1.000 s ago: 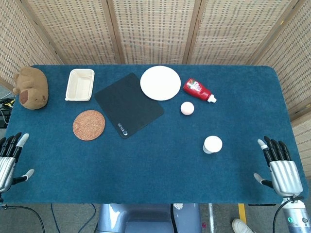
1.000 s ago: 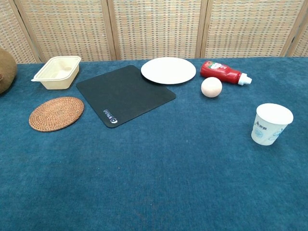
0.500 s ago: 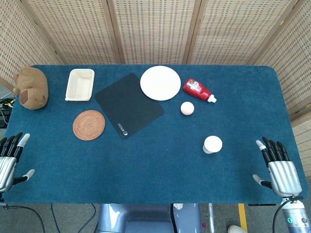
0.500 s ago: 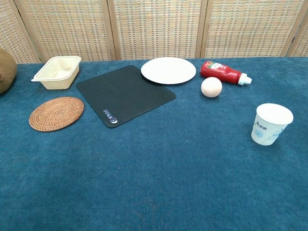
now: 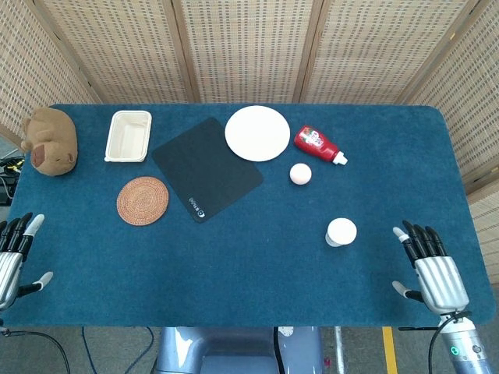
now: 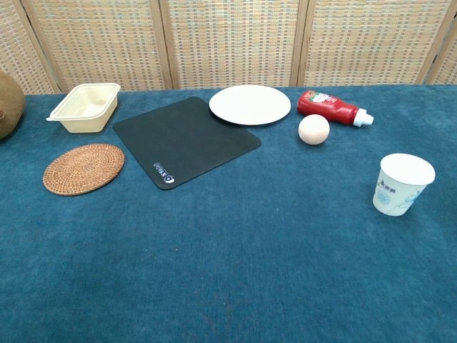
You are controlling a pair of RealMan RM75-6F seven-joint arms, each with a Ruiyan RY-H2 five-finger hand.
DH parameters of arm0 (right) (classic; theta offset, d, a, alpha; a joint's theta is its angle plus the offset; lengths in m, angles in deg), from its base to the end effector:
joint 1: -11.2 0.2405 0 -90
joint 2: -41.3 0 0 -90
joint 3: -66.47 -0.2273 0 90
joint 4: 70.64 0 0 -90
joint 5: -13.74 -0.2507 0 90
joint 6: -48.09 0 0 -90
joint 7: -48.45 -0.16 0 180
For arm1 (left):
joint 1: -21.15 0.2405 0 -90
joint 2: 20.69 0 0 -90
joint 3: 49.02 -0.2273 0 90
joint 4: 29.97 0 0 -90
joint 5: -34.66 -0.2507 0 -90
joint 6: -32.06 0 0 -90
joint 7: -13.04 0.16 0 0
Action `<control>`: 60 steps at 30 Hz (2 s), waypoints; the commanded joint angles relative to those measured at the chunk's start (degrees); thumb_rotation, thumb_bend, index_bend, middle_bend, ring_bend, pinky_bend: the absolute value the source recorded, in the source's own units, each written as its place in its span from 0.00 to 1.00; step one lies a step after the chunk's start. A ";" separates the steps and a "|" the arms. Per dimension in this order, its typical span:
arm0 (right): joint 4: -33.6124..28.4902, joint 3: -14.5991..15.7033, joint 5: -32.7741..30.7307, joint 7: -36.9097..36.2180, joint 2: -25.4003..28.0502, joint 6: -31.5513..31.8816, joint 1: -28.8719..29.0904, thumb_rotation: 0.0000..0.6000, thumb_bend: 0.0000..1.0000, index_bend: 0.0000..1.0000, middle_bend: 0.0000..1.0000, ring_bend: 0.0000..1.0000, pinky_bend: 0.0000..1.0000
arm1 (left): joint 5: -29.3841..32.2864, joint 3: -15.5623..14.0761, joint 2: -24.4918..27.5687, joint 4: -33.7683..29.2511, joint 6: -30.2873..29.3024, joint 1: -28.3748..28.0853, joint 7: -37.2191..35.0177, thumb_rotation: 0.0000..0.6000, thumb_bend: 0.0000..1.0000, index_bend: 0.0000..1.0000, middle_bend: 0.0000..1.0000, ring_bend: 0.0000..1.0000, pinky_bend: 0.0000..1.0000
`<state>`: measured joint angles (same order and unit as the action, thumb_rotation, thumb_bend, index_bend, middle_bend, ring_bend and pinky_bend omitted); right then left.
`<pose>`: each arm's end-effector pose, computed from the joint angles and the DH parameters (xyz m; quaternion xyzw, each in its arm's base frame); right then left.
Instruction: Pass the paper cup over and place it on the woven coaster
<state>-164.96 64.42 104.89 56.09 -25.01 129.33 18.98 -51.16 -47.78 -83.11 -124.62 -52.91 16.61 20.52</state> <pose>-0.2686 -0.2061 0.0766 0.6600 -0.3512 0.3789 0.5454 -0.2997 0.1890 0.1096 -0.6212 -0.3617 -0.3425 0.6050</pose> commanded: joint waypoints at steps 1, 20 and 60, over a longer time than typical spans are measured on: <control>-2.14 -0.67 -1.05 1.30 0.10 -3.59 2.42 1.00 0.04 0.09 0.00 0.00 0.00 | -0.04 0.03 0.08 0.05 -0.12 0.05 -0.01 1.00 0.19 0.00 0.00 0.00 0.00; -9.39 -6.32 -13.17 11.24 -1.85 -18.49 13.71 1.00 0.05 0.19 0.00 0.00 0.00 | 0.14 0.27 0.15 0.36 -0.08 0.01 -0.45 1.00 0.19 0.00 0.00 0.00 0.00; 4.00 -7.32 -35.26 14.08 -9.31 -30.58 26.35 1.00 0.05 0.36 0.12 0.00 0.02 | 0.64 0.52 0.13 0.67 0.70 -0.40 -1.43 1.00 0.19 0.00 0.00 0.00 0.00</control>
<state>-160.99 57.09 69.67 70.19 -34.29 98.77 45.29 -50.52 -47.27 -82.99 -123.95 -52.20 16.21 19.09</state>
